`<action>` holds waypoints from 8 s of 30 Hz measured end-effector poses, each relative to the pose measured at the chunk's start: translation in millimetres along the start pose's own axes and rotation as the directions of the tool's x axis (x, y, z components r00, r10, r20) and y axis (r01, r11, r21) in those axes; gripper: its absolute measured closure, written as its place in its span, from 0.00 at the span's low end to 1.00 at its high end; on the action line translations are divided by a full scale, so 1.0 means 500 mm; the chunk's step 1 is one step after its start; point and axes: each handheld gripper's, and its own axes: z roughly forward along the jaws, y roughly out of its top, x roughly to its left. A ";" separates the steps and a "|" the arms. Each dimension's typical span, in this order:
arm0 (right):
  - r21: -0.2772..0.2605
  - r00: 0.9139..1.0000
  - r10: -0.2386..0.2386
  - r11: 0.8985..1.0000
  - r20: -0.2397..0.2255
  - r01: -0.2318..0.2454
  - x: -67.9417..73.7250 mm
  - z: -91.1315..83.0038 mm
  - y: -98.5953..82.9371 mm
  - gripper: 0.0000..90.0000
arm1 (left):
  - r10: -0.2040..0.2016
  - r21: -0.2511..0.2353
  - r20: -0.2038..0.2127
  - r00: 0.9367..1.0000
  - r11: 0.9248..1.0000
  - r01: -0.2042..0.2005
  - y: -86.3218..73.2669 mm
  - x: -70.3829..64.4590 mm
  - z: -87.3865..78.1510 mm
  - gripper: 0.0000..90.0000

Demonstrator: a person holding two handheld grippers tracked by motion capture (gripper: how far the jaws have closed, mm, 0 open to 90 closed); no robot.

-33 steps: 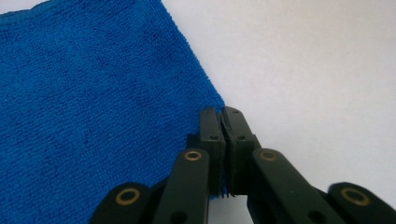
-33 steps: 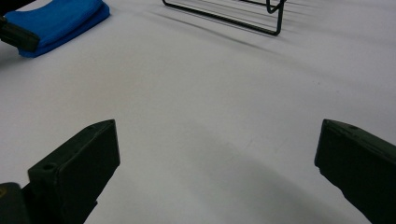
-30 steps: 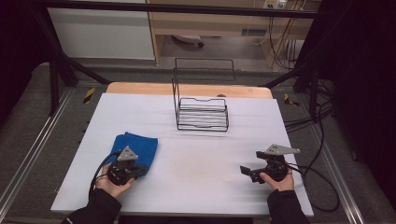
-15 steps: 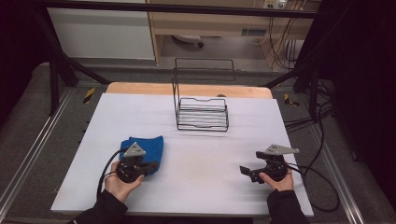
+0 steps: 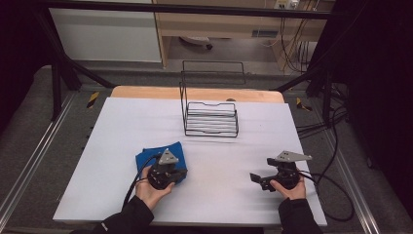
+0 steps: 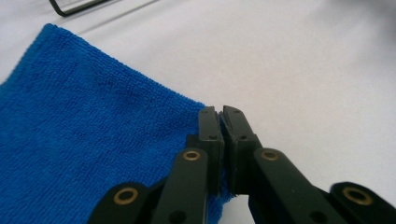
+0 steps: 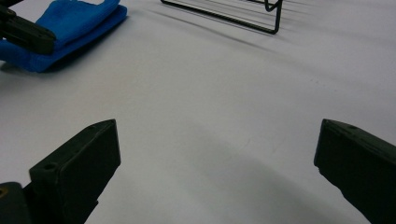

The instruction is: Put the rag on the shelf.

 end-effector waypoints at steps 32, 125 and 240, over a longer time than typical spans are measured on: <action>0.031 0.998 -0.053 0.998 0.039 0.052 0.136 0.102 0.074 0.03 | -0.054 -0.094 -0.103 0.993 0.995 0.044 -0.090 0.169 -0.169 0.07; 0.178 0.989 -0.033 0.984 0.145 0.006 0.150 0.142 0.063 0.67 | -0.003 0.149 0.057 0.998 0.989 -0.005 0.011 0.136 0.008 0.78; 0.056 1.000 0.015 0.998 -0.015 -0.014 0.077 0.103 0.059 0.04 | -0.090 0.081 -0.019 0.996 0.992 0.091 0.102 0.181 0.116 0.77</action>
